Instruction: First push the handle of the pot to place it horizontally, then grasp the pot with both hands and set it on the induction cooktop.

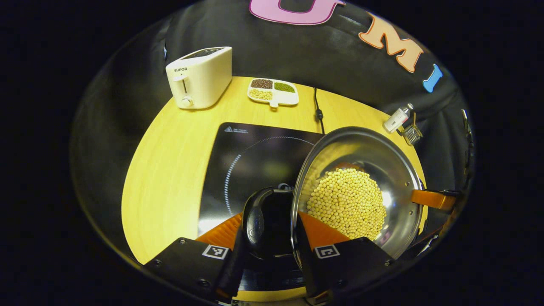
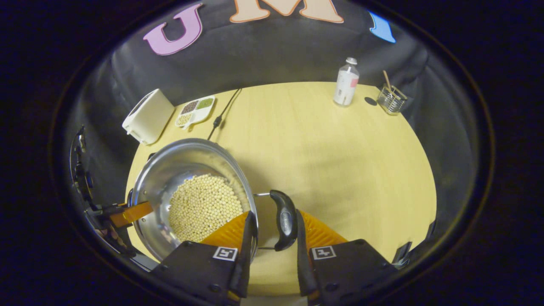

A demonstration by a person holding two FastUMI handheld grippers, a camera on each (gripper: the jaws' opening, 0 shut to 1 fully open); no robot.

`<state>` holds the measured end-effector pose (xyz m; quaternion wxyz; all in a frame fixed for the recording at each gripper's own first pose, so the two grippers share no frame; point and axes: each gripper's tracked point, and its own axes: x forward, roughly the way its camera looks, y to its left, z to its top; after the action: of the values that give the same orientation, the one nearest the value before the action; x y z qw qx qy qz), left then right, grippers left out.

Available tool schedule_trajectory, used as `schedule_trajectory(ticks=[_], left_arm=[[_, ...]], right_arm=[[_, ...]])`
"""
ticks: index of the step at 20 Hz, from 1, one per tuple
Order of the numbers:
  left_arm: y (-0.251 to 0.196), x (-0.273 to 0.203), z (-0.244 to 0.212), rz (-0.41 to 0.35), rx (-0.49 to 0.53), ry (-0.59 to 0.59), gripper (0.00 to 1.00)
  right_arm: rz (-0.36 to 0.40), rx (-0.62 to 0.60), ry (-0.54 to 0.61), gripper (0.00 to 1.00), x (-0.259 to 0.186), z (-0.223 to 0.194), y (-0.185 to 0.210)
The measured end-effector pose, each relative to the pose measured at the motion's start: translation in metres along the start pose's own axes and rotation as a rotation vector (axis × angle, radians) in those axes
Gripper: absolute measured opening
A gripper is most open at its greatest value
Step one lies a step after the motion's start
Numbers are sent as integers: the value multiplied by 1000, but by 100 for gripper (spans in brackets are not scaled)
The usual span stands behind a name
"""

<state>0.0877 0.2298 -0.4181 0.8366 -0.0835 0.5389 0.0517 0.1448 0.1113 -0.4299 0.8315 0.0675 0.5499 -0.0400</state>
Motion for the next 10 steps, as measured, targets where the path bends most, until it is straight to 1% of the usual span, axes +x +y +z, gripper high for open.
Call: schedule_trajectory(ticks=[1,2,3,7,10], left_arm=[[9,0,5,-1,0,-14,59],[18,1,10,-2,8,-24,59],[27,0,12,-1,16,-32,59],[60,-1,22,17,39,-67,59],[75,0,30,23,58,-83,59]], right_arm=[[-2,0,-3,48,0,2,11],[-3,0,0,48,2,1,22],[-5,-2,0,44,3,2,31],[-5,-20,11,45,9,2,66],[-9,-21,22,44,11,3,84]])
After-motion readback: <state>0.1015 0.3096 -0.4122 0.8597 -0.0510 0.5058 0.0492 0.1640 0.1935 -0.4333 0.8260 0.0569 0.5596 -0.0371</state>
